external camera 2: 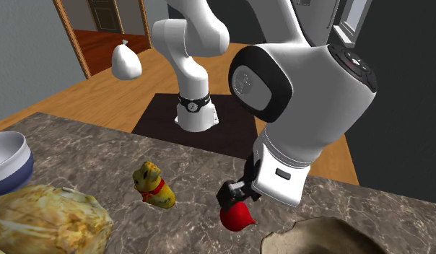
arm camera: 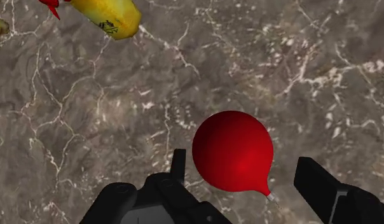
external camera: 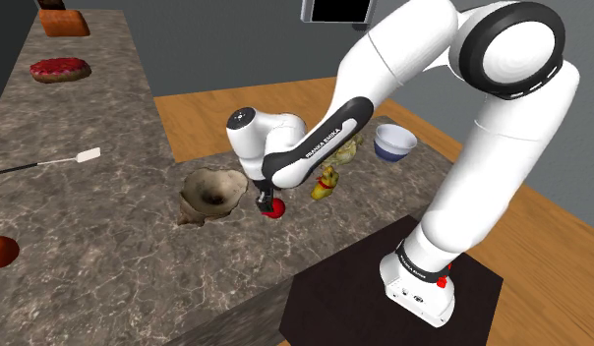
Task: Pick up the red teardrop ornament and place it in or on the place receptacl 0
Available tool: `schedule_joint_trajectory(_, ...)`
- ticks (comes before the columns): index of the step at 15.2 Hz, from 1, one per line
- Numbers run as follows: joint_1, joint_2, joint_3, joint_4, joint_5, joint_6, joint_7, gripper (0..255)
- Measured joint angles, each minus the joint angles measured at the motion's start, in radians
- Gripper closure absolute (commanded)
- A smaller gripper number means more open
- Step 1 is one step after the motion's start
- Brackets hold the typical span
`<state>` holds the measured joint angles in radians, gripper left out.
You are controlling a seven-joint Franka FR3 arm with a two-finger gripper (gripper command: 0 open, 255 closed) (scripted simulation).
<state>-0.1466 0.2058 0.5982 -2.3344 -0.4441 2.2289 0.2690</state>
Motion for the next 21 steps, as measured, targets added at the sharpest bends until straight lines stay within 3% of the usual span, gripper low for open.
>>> schedule_joint_trajectory(3, -0.009, 0.066, -0.010, 0.028, -0.023, 0.051, -0.053, 0)
schedule_joint_trajectory(9, 0.002, 0.142, -0.051, 0.020, -0.101, 0.120, -0.014, 0)
schedule_joint_trajectory(16, 0.006, 0.155, -0.059, 0.019, -0.115, 0.131, -0.005, 0)
schedule_joint_trajectory(17, 0.006, 0.155, -0.059, 0.019, -0.115, 0.131, -0.005, 255)
schedule_joint_trajectory(21, 0.006, 0.155, -0.059, 0.019, -0.115, 0.131, -0.005, 255)
